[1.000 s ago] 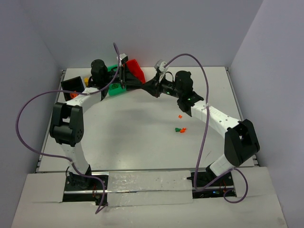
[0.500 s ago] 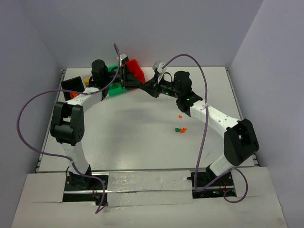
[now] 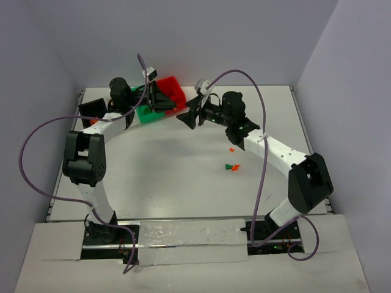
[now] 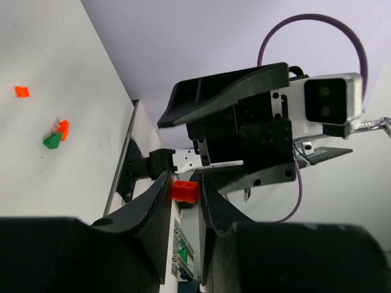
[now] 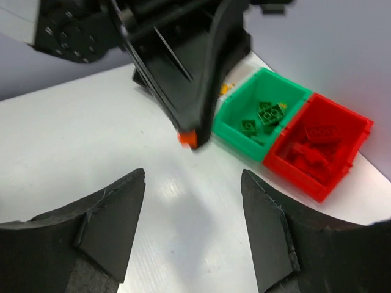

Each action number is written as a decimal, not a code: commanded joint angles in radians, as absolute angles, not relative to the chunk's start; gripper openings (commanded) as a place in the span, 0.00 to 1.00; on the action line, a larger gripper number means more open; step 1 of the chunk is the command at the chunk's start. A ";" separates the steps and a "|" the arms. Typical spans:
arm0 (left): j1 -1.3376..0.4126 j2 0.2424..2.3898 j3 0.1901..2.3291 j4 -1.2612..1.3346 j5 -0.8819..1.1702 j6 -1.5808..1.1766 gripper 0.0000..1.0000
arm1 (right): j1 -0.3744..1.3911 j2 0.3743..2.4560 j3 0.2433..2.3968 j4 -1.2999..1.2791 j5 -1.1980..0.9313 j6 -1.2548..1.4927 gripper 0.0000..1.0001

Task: Sort the legos into containers by color

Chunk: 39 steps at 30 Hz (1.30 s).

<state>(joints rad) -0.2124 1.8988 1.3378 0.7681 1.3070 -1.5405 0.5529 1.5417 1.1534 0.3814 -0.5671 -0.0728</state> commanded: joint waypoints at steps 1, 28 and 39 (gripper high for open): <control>-0.152 1.862 1.347 0.816 1.321 -1.522 0.00 | 0.530 1.505 1.141 0.357 -0.519 -0.106 0.74; 0.256 1.971 1.895 -0.706 0.180 -0.150 0.00 | 0.310 1.399 1.058 -0.110 -0.389 -0.179 1.00; 0.259 2.103 1.928 -0.677 0.006 -0.070 0.15 | 0.202 1.393 1.087 -0.331 -0.354 -0.262 1.00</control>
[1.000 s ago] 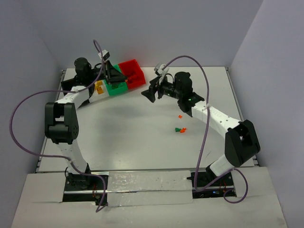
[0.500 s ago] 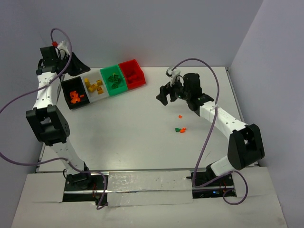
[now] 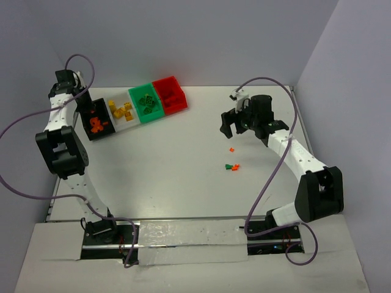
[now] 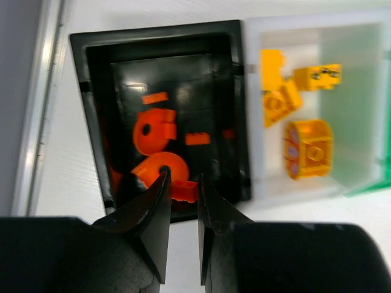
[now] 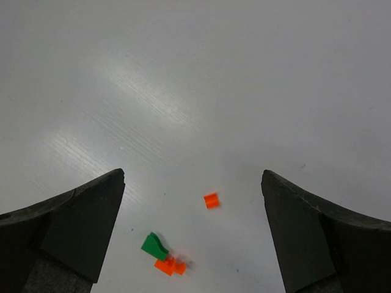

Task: Sort the legos into containers by color

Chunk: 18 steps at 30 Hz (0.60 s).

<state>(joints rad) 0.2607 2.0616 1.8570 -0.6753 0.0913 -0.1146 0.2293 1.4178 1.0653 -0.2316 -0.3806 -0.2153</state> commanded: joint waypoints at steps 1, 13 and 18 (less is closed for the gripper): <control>0.259 2.109 1.934 -0.675 0.005 -0.072 0.19 | 0.198 1.391 1.084 -0.336 -0.342 -0.270 1.00; 0.258 2.124 1.965 -0.689 0.030 -0.057 0.53 | 0.161 1.463 1.096 -0.460 -0.258 -0.355 0.85; 0.222 2.050 1.943 -0.681 0.153 -0.039 0.53 | 0.162 1.564 1.158 -0.529 -0.199 -0.373 0.69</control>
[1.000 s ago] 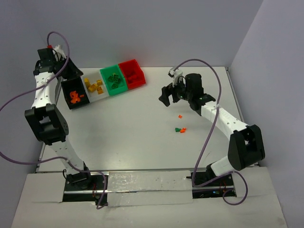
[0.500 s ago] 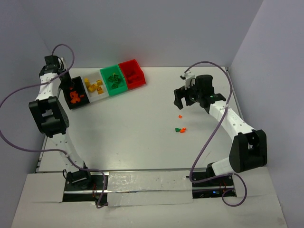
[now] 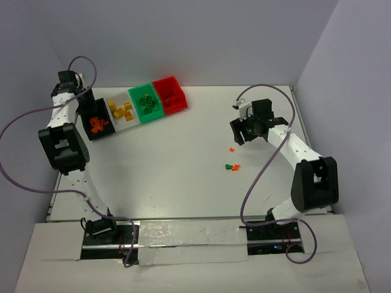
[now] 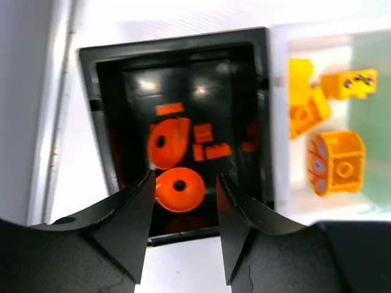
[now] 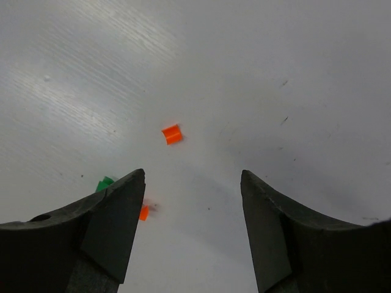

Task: Sort the legos into containers by color

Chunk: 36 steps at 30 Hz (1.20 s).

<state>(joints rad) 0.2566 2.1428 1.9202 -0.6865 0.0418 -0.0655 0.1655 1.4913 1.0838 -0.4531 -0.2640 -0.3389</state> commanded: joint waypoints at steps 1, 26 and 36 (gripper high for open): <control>0.205 2.024 1.935 -0.680 0.179 -0.020 0.54 | 0.164 1.592 1.174 -0.535 -0.191 -0.375 0.67; 0.044 1.930 1.895 -0.720 0.306 0.011 0.56 | 0.305 1.867 1.310 -0.624 -0.126 -0.398 0.57; 0.044 1.934 1.913 -0.736 0.318 0.014 0.56 | 0.305 1.939 1.331 -0.652 -0.151 -0.461 0.52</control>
<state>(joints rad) 0.0471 1.9320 1.8560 -0.7264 0.2900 0.0116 0.3027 1.9181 1.2906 -0.6231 -0.1405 -0.4176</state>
